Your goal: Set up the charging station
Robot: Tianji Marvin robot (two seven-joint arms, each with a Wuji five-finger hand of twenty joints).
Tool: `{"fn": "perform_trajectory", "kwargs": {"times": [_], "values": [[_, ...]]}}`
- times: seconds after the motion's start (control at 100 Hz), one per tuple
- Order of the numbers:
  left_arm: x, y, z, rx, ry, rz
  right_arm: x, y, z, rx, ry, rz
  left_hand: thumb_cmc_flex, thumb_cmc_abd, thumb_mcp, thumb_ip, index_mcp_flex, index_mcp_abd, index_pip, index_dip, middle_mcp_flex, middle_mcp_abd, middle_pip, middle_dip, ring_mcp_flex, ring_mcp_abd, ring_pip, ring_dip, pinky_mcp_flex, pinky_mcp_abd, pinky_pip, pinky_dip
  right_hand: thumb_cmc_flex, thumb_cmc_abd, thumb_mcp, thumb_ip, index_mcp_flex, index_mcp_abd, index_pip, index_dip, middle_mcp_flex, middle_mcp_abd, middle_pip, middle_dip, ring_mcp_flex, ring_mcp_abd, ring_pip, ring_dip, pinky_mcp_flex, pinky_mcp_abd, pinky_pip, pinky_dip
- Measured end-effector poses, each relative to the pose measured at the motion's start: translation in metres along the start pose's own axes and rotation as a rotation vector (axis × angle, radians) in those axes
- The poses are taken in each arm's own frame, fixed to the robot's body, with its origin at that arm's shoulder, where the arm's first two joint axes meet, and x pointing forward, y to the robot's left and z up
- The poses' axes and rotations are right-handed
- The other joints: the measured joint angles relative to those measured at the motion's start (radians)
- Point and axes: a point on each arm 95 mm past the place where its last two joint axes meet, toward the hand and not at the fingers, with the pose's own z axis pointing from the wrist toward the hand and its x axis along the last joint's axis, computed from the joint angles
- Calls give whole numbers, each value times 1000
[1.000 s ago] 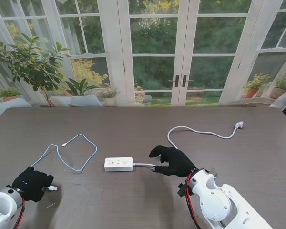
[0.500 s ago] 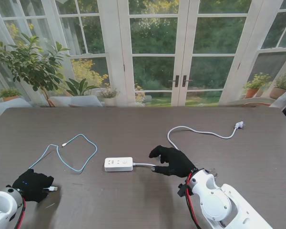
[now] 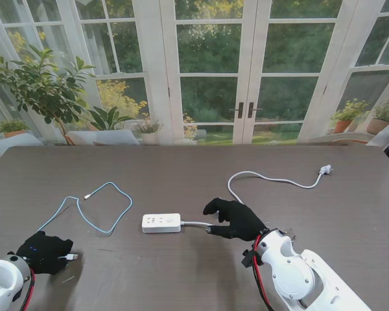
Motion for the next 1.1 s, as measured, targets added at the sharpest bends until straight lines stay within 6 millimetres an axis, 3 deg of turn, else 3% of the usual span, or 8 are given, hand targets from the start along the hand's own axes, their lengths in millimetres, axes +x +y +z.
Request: {"fn": "perform_trajectory", "kwargs": {"times": [0.05,0.18,0.3,0.56,0.7,0.84,1.1], "values": [[0,1,0,3,1,-16,0,0,0,0,0,0,23,5,-43,0,0,0,0,2,0,1,0,-1,0,0,0,0,0,3,0,0,0,12,0,0,0,0,0,0,0,0,0,0,0,0,0,0,0,0,0,0],[1,2,2,7,3,-99,0,0,0,0,-4,0,243,96,-289,0,0,0,25,-8,-12,19,0,-4,0,2,0,0,0,8,0,0,0,12,0,0,0,0,0,0,0,0,0,0,0,0,0,0,0,0,0,0],[1,3,3,-2,-1,-88,-1,0,0,1,-8,0,380,116,-441,2,1,0,61,-2,-10,22,-13,125,0,2,0,0,0,11,0,0,0,12,0,0,0,1,0,0,0,1,0,0,0,0,0,0,0,0,0,0],[2,6,5,41,-8,-109,-1,0,0,1,-11,0,434,112,-467,-7,38,-7,78,-26,60,19,-28,208,35,5,1,0,0,26,0,0,14,42,-1,0,0,13,0,0,0,1,0,0,0,0,0,0,0,0,0,0],[3,7,6,64,-10,-139,-1,0,0,0,-12,2,432,78,-421,-10,82,-10,80,-36,135,3,-26,238,83,10,22,10,17,42,0,0,14,45,-1,0,-2,14,0,0,0,2,0,0,0,1,1,0,0,0,0,0],[5,7,6,67,-3,-180,-1,0,0,-1,-12,3,384,54,-351,-11,113,-21,82,-46,197,-23,72,300,132,11,75,45,38,53,0,0,14,46,-1,0,-2,15,0,0,0,2,0,0,0,1,1,0,0,0,0,0],[11,-5,4,64,37,-241,-1,0,0,-2,-12,8,325,4,-256,-12,166,-39,87,-46,240,-25,85,314,158,15,89,62,52,66,14,2,14,50,-1,0,-2,28,0,0,0,2,0,0,0,2,1,0,0,0,0,0]]}}
